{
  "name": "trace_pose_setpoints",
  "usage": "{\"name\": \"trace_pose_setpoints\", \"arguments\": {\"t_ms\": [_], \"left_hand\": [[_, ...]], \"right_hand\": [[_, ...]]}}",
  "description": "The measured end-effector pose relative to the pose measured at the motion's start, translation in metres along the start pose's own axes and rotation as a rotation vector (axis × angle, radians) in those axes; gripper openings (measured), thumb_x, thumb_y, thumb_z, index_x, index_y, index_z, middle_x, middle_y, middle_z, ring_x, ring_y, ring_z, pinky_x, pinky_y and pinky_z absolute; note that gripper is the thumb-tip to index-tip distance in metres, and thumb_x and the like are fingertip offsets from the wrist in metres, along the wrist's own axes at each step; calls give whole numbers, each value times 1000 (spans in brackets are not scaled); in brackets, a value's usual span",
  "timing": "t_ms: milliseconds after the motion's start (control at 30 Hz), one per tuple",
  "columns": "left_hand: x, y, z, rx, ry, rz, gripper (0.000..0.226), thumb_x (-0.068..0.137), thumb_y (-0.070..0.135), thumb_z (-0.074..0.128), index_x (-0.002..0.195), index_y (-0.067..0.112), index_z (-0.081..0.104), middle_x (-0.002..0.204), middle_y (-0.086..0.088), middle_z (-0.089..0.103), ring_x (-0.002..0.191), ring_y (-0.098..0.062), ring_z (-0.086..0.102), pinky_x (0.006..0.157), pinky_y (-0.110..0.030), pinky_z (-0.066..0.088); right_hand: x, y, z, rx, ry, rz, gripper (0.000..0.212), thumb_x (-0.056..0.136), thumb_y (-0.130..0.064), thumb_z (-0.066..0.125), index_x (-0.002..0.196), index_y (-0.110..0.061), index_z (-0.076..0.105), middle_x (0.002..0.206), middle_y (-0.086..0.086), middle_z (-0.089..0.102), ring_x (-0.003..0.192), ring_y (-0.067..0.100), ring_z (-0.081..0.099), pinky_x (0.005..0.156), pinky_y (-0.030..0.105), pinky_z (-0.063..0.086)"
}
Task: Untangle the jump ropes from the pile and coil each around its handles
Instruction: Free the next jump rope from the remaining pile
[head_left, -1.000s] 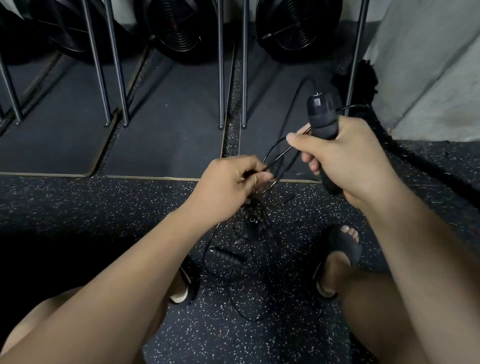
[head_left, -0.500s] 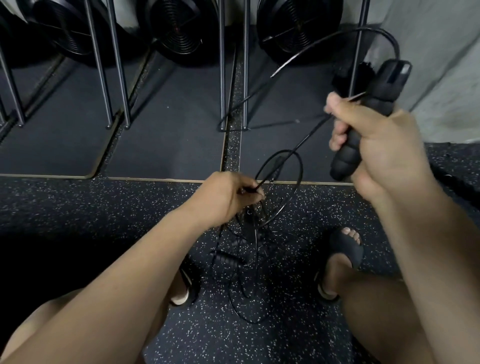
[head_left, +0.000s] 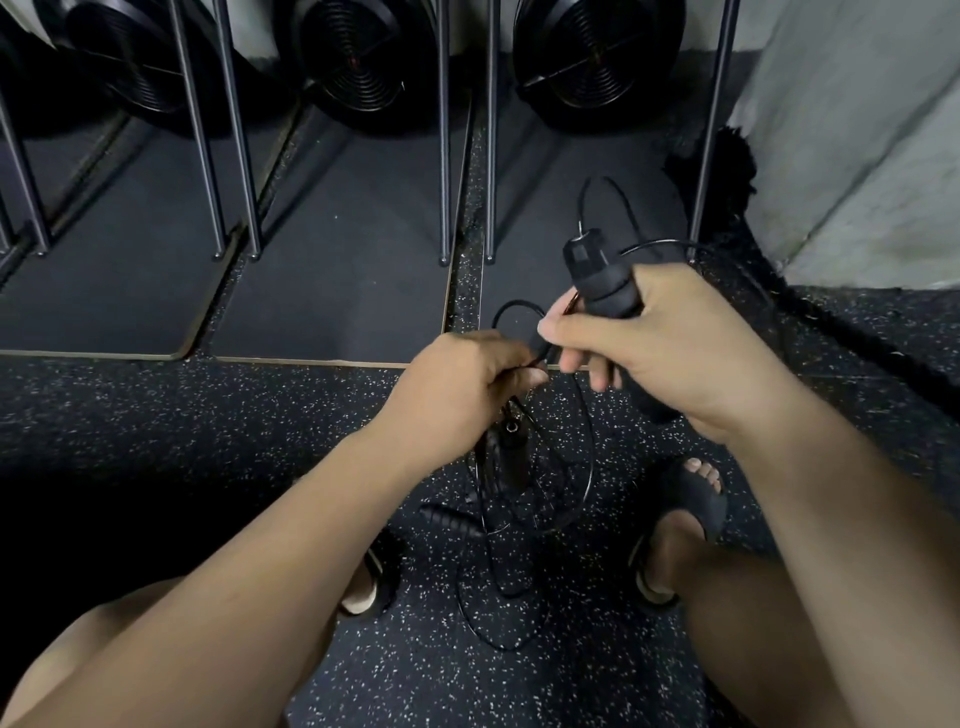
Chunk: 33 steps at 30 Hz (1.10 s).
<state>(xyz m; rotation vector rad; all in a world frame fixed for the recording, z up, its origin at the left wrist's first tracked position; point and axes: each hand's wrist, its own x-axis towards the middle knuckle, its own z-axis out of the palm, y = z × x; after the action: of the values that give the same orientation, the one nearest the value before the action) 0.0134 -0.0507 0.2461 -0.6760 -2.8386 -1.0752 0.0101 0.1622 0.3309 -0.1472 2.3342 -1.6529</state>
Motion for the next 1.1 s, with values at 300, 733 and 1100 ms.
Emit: {"name": "trace_pose_setpoints", "arguments": {"t_ms": [300,733,1100], "left_hand": [[-2,8,-4,64,71,72,9,104,28,70,112,26,75,90,10,72,86,-19,65,75,-42,56],[-2,-16,-9,44,-32,-98,23,99,46,73,102,24,79,95,14,65,82,-8,61,72,-26,43],[-7,-21,-6,111,-305,-309,36,103,53,64,80,24,66,72,0,61,69,-22,60,62,-36,44]], "right_hand": [[4,7,12,-152,24,33,10,92,-27,79,87,-19,76,75,1,80,64,20,75,65,35,51],[9,3,2,246,288,-23,10,96,-15,78,89,-10,73,76,8,79,59,16,68,54,25,45],[9,-6,-34,850,315,-70,17,100,-21,71,86,-15,64,75,-1,65,63,9,56,58,21,44]]}}
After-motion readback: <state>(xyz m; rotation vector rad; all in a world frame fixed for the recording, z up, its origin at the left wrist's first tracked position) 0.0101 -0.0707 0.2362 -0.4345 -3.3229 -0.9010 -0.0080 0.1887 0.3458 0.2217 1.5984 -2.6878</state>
